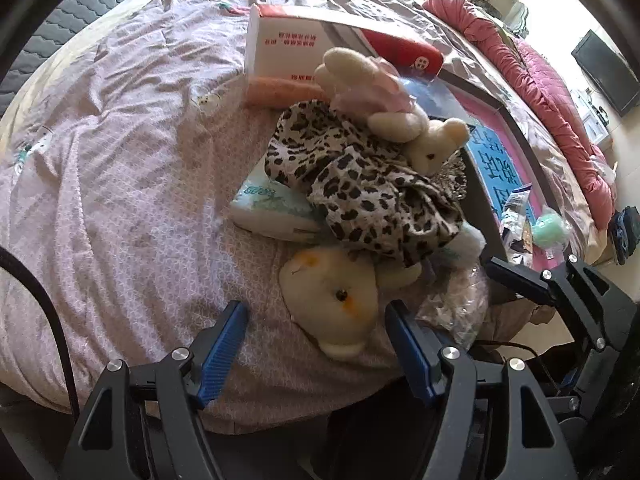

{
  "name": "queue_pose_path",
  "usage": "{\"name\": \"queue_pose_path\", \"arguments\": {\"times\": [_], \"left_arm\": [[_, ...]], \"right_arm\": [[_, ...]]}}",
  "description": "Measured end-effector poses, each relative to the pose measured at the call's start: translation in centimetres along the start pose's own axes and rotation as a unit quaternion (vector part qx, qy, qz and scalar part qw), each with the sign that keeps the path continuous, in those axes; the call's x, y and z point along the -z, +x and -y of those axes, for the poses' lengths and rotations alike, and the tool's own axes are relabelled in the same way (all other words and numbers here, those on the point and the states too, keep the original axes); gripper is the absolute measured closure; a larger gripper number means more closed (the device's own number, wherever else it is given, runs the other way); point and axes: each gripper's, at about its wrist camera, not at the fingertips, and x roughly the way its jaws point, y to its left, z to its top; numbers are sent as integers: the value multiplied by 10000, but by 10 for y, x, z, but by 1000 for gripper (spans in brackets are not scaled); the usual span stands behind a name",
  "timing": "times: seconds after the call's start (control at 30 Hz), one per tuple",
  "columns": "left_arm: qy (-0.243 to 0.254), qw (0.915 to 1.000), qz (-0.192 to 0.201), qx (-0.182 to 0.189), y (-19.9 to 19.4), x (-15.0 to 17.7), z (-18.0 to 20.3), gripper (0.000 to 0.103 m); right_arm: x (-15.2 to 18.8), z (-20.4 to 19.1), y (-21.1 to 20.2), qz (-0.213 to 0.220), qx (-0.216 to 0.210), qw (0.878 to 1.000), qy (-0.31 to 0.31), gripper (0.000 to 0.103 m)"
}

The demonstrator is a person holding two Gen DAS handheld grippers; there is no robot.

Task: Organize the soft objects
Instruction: 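Grasp the cream plush cat with the left gripper while the right grasps the clear plastic bag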

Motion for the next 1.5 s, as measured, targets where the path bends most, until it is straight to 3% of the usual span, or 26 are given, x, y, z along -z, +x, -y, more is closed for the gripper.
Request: {"name": "queue_pose_path", "arguments": {"times": [0.33,0.47,0.57,0.8,1.5], "left_arm": [[7,10000,17,86,10,-9,-3,32],[15,9998,75,179,11,-11,-3,32],[11,9995,91,306,13,-13,-2,38],[19,9989,126,458,14,-15,0,49],[-20,9976,363,596,-15,2,-13,62]], "right_arm": [[-5,-8,20,-140,22,9997,-196,42],[-3,2,14,32,-168,9998,132,44],[-1,13,6,138,-412,9980,460,44],[9,41,-17,483,-875,9850,1404,45],[17,56,-44,963,-1105,9663,2114,45]]}}
